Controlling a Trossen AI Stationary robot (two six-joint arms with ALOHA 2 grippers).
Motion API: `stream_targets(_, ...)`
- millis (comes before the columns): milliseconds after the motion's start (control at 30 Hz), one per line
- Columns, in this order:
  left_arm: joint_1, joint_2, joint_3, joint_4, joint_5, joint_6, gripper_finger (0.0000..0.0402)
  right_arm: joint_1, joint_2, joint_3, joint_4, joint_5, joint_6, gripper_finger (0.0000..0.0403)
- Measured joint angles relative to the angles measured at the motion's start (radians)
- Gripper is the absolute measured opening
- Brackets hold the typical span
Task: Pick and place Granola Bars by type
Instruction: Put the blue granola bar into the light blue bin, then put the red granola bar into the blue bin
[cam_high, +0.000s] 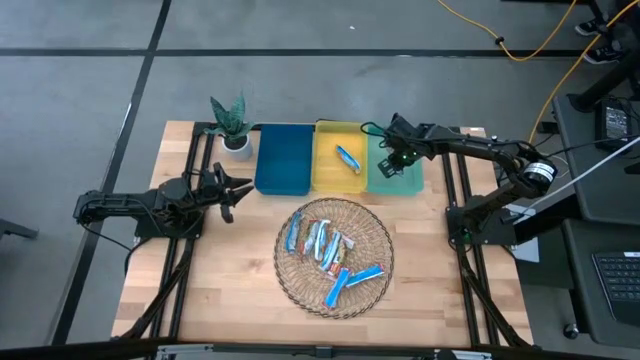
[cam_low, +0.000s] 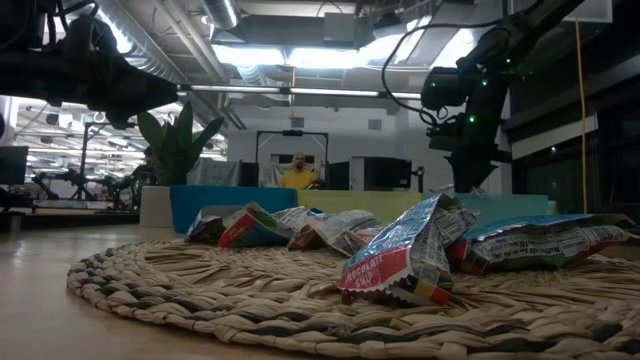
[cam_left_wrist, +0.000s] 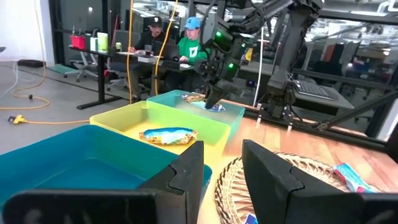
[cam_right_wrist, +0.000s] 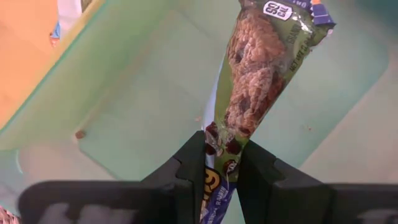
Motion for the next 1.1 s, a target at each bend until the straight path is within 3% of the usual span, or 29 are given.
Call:
stream_targets(267, 0.000, 0.000, 0.000, 0.000, -0.004, 0.000, 0.0104, -0.015, 0.000, 0.000, 0.005, 0.001, -0.012, 0.0088)
stream_targets(733, 0.000, 0.000, 0.000, 0.000, -0.004, 0.001, 0.0104, -0.018, 0.000, 0.000, 0.037, 0.002, -0.067, 0.0211)
stream_targets(1100, 0.000, 0.000, 0.000, 0.000, -0.004, 0.001, 0.0104, 0.025, -0.012, 0.001, 0.076, 0.001, -0.139, 0.0215)
